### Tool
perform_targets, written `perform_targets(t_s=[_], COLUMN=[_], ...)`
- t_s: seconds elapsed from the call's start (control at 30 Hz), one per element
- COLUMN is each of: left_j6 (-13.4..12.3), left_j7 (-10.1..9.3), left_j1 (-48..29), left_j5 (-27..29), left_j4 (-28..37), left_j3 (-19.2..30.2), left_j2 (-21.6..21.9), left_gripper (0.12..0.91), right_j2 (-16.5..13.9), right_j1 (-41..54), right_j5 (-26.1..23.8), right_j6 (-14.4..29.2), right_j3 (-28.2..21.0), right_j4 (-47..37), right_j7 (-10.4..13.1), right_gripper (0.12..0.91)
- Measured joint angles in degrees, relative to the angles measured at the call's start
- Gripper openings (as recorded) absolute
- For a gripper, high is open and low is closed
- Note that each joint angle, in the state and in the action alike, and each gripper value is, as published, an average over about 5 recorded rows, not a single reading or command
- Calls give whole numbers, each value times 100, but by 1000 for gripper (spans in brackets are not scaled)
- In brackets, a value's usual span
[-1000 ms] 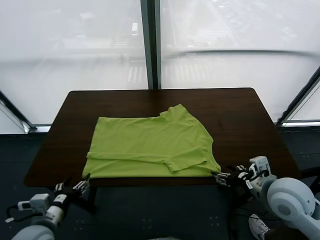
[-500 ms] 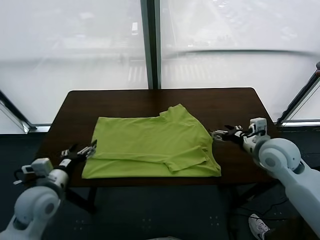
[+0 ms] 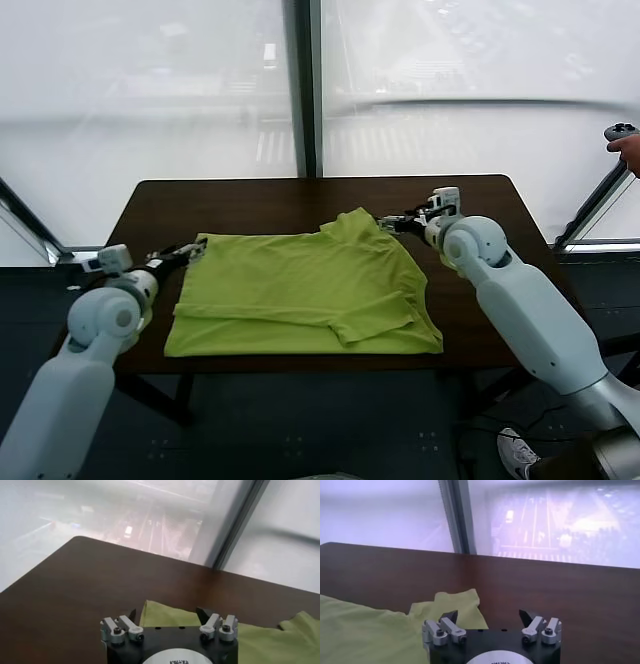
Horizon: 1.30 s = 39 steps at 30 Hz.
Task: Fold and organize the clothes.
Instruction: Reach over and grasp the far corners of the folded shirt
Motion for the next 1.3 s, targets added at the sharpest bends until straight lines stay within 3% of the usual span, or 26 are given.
perform_targets(t_s=[0.13,0.33,0.6,0.73,1.3], left_j6=[-9,-240,-390,-473,-461], left_j7=[256,534,659,680,778], left_j1=[-323,-670,-1083,-1268,-1475], left_j5=[179,480,569,629,696], left_j4=[384,903,1487,1730,2177], left_j3=[240,517,764,824,922], left_j2=[45,52,-34,-106,-222], left_gripper=[907,907,907,899,586], right_j2=[76,133,296,336,420], right_j1=[20,24,-2,15,38], right_j5=[-2,18,2,0,-2], right_j6=[-6,-6,-3,-8,-25], right_j3=[-4,-1,45,44,43], right_j4=[-205,-294,-395,-440,-559], right_j7=[4,13,51,55,52], right_gripper=[907,907,903,844,670])
